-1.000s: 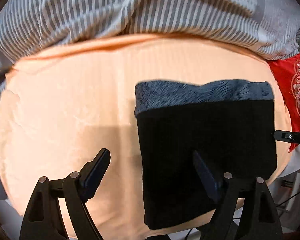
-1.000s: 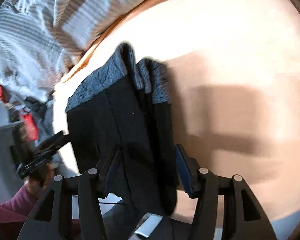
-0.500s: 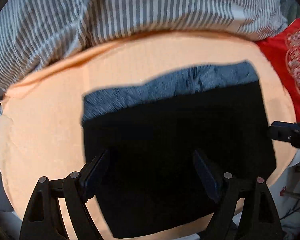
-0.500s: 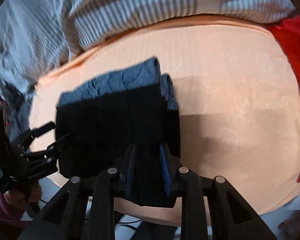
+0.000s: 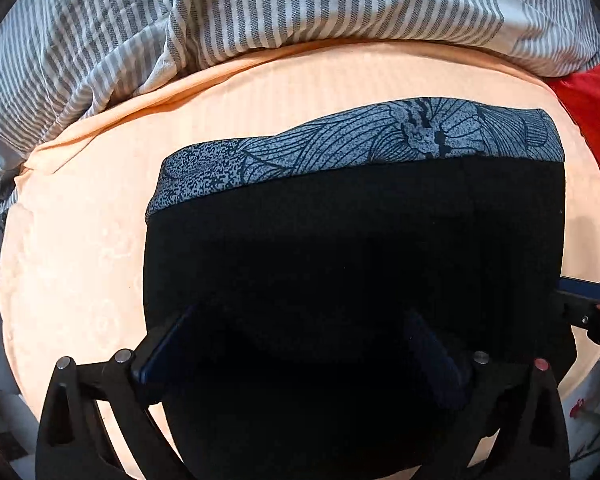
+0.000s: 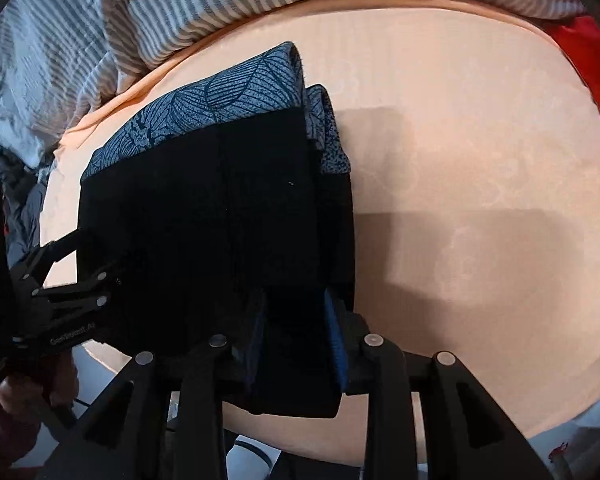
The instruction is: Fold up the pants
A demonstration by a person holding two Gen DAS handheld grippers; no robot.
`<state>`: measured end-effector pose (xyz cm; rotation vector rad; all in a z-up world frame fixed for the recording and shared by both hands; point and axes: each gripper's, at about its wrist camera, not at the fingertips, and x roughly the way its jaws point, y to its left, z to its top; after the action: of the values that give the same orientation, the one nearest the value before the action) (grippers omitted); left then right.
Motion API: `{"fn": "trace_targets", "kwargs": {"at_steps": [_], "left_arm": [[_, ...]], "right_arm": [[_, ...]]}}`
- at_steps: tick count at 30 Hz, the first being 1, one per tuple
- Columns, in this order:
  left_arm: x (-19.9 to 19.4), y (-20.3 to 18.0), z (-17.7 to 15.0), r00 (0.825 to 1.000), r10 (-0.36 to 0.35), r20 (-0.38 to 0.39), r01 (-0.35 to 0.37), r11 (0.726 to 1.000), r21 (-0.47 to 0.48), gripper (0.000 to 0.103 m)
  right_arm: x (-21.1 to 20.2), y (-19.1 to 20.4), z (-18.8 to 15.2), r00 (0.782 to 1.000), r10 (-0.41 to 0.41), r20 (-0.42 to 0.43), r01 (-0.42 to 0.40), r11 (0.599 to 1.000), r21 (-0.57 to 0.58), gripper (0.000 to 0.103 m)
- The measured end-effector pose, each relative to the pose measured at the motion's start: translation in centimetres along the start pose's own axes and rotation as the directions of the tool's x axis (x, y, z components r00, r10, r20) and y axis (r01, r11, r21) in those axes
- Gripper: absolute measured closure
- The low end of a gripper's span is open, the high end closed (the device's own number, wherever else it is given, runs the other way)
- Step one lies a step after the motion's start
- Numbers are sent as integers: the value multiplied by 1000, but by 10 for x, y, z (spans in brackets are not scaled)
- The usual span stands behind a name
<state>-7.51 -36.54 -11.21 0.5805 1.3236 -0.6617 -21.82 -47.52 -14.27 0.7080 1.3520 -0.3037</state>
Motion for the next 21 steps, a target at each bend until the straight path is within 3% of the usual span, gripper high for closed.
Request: {"fn": "trace_targets", "kwargs": {"at_steps": [3, 4, 5, 6, 9, 14, 17, 21], "left_arm": [[0, 0, -2, 1000, 8, 12, -8, 1000, 7, 1], [-1, 0, -1, 1000, 10, 5, -10, 1000, 7, 1], [-1, 0, -1, 1000, 7, -6, -7, 1000, 3, 1], [0, 1, 1, 1000, 4, -13, -4, 1000, 4, 1], [5, 5, 5, 999, -21, -35, 21, 1000, 4, 1], [8, 14, 3, 996, -84, -20, 84, 996, -1, 1], [7, 15, 3, 996, -87, -19, 87, 996, 2, 1], [6, 14, 5, 996, -83, -32, 83, 997, 7, 1]], "right_arm": [[1, 0, -1, 1000, 9, -3, -9, 1000, -13, 65], [2, -1, -1, 1000, 8, -4, -8, 1000, -8, 55], [3, -4, -1, 1000, -20, -10, 21, 1000, 13, 37], [4, -9, -1, 999, -39, -20, 40, 998, 44, 33], [2, -22, -5, 1000, 19, -9, -18, 991, 133, 33], [0, -9, -11, 998, -52, 23, 49, 992, 117, 33], [-3, -13, -12, 999, -47, 10, 44, 985, 169, 31], [-9, -5, -16, 995, -99, -16, 100, 977, 190, 30]]}}
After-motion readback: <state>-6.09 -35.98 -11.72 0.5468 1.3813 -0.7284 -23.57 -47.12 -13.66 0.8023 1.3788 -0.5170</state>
